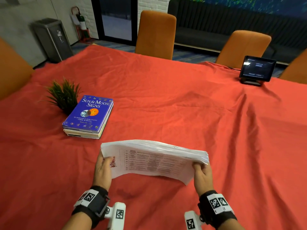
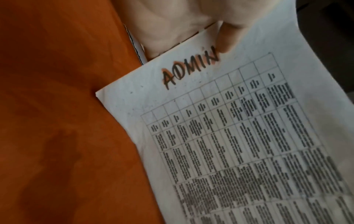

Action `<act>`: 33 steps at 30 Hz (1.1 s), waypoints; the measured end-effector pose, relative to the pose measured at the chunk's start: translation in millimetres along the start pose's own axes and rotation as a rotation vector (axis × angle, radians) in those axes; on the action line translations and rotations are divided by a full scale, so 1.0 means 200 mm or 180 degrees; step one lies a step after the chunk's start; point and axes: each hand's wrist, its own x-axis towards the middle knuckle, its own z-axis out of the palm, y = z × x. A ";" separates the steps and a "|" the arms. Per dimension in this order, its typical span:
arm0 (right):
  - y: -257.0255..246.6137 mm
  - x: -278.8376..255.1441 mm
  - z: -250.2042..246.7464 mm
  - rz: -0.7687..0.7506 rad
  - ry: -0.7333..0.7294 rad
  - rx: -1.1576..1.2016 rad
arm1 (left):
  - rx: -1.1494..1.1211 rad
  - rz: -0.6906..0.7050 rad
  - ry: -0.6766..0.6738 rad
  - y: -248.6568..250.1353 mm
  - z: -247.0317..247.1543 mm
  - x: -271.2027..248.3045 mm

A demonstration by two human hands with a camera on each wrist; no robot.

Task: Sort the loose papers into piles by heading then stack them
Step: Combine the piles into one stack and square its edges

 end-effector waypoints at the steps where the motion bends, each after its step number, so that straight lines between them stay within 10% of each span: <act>1: -0.03 0.01 -0.01 -0.0057 -0.0082 -0.0019 | 0.0032 -0.0017 -0.0024 0.01 0.00 0.01; 13: -0.35 0.10 -0.19 -0.0360 -0.1772 -0.0959 | 0.0893 0.1636 -0.1003 0.50 0.01 0.20; 21: -0.68 0.08 0.10 -0.1117 -0.1826 -0.0901 | 0.1773 0.2732 -0.1684 0.84 0.26 0.12; 26: -0.76 0.10 0.15 -0.1132 -0.1336 -0.0020 | 0.1880 0.3355 -0.0770 0.87 0.27 0.11; 29: -0.75 0.11 0.11 -0.1075 -0.1050 0.0472 | 0.0912 0.2393 -0.0069 0.75 0.13 0.17; 33: -0.78 0.09 0.10 -0.1108 -0.0768 0.0874 | -0.0394 0.0709 -0.1218 0.59 0.16 0.13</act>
